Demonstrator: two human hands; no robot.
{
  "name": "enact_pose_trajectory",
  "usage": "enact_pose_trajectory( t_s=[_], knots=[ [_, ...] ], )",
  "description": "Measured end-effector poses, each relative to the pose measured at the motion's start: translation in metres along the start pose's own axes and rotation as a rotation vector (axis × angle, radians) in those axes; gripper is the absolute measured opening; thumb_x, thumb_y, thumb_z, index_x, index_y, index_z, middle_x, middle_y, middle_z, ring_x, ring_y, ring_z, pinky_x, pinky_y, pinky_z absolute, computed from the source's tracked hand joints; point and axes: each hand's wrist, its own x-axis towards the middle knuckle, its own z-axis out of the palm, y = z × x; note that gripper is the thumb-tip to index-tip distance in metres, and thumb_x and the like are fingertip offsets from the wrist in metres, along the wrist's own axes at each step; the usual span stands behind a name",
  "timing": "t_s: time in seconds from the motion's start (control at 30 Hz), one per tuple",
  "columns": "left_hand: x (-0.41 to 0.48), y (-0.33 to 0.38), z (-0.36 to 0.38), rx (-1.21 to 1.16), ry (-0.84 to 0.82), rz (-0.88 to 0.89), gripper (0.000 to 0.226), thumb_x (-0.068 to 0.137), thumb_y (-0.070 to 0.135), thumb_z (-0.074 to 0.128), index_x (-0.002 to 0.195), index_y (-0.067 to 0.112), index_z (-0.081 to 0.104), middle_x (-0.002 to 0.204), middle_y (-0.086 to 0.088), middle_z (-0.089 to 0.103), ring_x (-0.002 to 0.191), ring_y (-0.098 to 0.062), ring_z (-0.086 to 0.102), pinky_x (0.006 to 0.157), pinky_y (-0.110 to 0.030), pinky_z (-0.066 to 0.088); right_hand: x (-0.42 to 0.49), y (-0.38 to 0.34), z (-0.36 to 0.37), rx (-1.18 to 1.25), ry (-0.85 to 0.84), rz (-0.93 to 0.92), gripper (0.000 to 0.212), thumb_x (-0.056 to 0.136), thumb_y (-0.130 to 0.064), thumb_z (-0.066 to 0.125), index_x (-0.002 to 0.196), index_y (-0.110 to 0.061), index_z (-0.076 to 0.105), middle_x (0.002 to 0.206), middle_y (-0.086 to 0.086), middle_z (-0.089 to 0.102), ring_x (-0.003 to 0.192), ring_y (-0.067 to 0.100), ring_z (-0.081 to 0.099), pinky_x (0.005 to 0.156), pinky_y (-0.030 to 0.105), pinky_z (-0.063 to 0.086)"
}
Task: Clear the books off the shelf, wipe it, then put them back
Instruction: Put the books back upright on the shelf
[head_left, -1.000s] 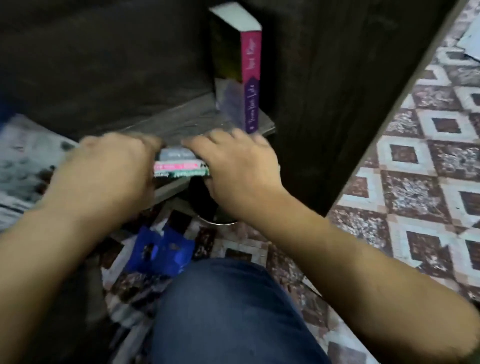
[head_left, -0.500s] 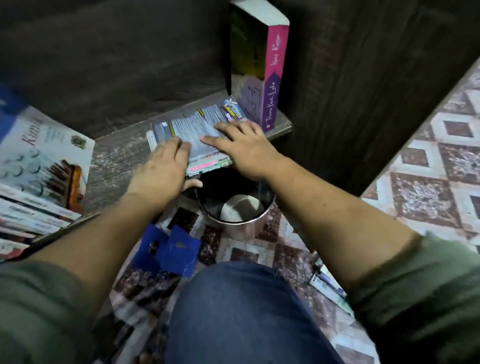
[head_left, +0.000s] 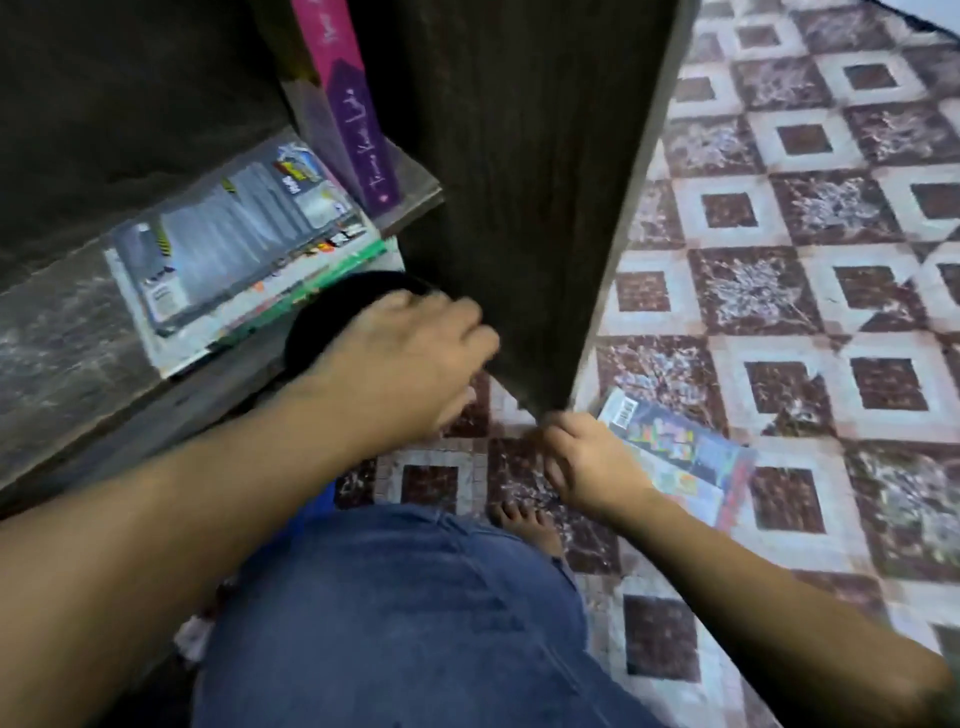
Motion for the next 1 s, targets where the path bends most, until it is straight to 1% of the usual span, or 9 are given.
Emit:
enact_pose_trajectory(
  t_s=[0.1, 0.2, 0.27, 0.33, 0.43, 0.6, 0.8, 0.9, 1.0],
  knots=[
    [0.040, 0.038, 0.006, 0.029, 0.019, 0.290, 0.028, 0.082, 0.015, 0.036, 0.089, 0.013, 0.063, 0.085, -0.008, 0.057, 0.078, -0.029, 0.057, 0.067, -0.042, 0.049, -0.065, 0.046, 0.013, -0.116, -0.199, 0.360, 0.037, 0.076, -0.025, 0.057, 0.108, -0.009, 0.067, 0.114, 0.021, 0.062, 0.096, 0.044, 0.063, 0.076, 0.046, 0.055],
    [0.074, 0.058, 0.017, 0.202, 0.068, 0.460, 0.030, 0.088, 0.004, 0.035, 0.083, 0.010, 0.064, 0.084, -0.009, 0.059, 0.082, -0.029, 0.057, 0.075, -0.042, 0.050, -0.094, 0.073, 0.019, -0.269, -0.442, 0.612, 0.079, 0.080, -0.044, 0.068, 0.147, -0.018, 0.035, 0.152, 0.020, 0.029, 0.139, 0.042, 0.029, 0.109, 0.050, 0.032],
    [0.096, 0.063, 0.016, 0.341, 0.039, 0.482, 0.032, 0.091, 0.002, 0.034, 0.085, 0.006, 0.066, 0.089, -0.011, 0.062, 0.091, -0.032, 0.059, 0.093, -0.047, 0.048, -0.102, 0.086, 0.025, -0.300, -0.515, 0.654, 0.097, 0.084, -0.052, 0.064, 0.154, -0.020, 0.005, 0.160, 0.017, 0.002, 0.147, 0.037, 0.004, 0.117, 0.047, 0.014],
    [0.112, 0.068, 0.015, 0.523, -0.087, 0.452, 0.035, 0.094, 0.003, 0.029, 0.105, 0.003, 0.062, 0.106, -0.015, 0.061, 0.107, -0.035, 0.056, 0.110, -0.052, 0.032, -0.103, 0.095, 0.031, -0.358, -0.590, 0.641, 0.107, 0.086, -0.051, 0.063, 0.152, -0.020, -0.015, 0.159, 0.017, -0.016, 0.147, 0.038, -0.009, 0.118, 0.046, 0.006],
    [0.122, 0.081, 0.027, 0.640, -0.317, 0.364, 0.030, 0.096, 0.005, 0.028, 0.119, 0.001, 0.047, 0.116, -0.014, 0.053, 0.108, -0.029, 0.046, 0.103, -0.042, 0.030, -0.100, 0.105, 0.043, -0.427, -0.604, 0.621, 0.110, 0.090, -0.047, 0.060, 0.144, -0.019, -0.033, 0.155, 0.019, -0.027, 0.145, 0.043, -0.015, 0.118, 0.050, 0.004],
    [0.136, 0.098, 0.031, 0.515, -0.407, 0.232, 0.028, 0.096, 0.002, 0.029, 0.109, 0.009, 0.051, 0.106, -0.007, 0.055, 0.099, -0.024, 0.045, 0.089, -0.037, 0.032, -0.092, 0.113, 0.051, -0.481, -0.538, 0.616, 0.095, 0.092, -0.031, 0.059, 0.153, -0.020, -0.013, 0.157, 0.027, -0.001, 0.144, 0.047, 0.002, 0.116, 0.054, 0.014],
    [0.140, 0.100, 0.025, 0.455, -0.426, 0.165, 0.026, 0.096, 0.002, 0.032, 0.103, 0.015, 0.053, 0.089, -0.002, 0.051, 0.081, -0.023, 0.030, 0.076, -0.033, 0.020, -0.074, 0.100, 0.031, -0.386, -0.651, 0.637, 0.084, 0.093, -0.008, 0.054, 0.153, -0.010, -0.005, 0.156, 0.031, 0.002, 0.142, 0.052, 0.010, 0.113, 0.052, 0.027],
    [0.140, 0.100, 0.024, 0.451, -0.418, 0.165, 0.025, 0.096, 0.004, 0.033, 0.102, 0.016, 0.054, 0.084, -0.001, 0.046, 0.081, -0.023, 0.031, 0.076, -0.033, 0.020, -0.059, 0.097, -0.009, -0.269, -0.579, 0.659, 0.058, 0.097, -0.024, 0.052, 0.146, -0.007, 0.024, 0.143, 0.020, 0.041, 0.127, 0.038, 0.046, 0.088, 0.040, 0.048],
    [0.140, 0.100, 0.025, 0.439, -0.415, 0.171, 0.025, 0.096, 0.003, 0.034, 0.103, 0.016, 0.054, 0.084, -0.002, 0.047, 0.081, -0.023, 0.030, 0.076, -0.033, 0.020, -0.043, 0.093, -0.064, -0.195, -0.411, 0.687, 0.034, 0.094, -0.038, 0.052, 0.116, -0.011, 0.049, 0.107, 0.012, 0.063, 0.088, 0.030, 0.061, 0.067, 0.033, 0.043]
  ],
)
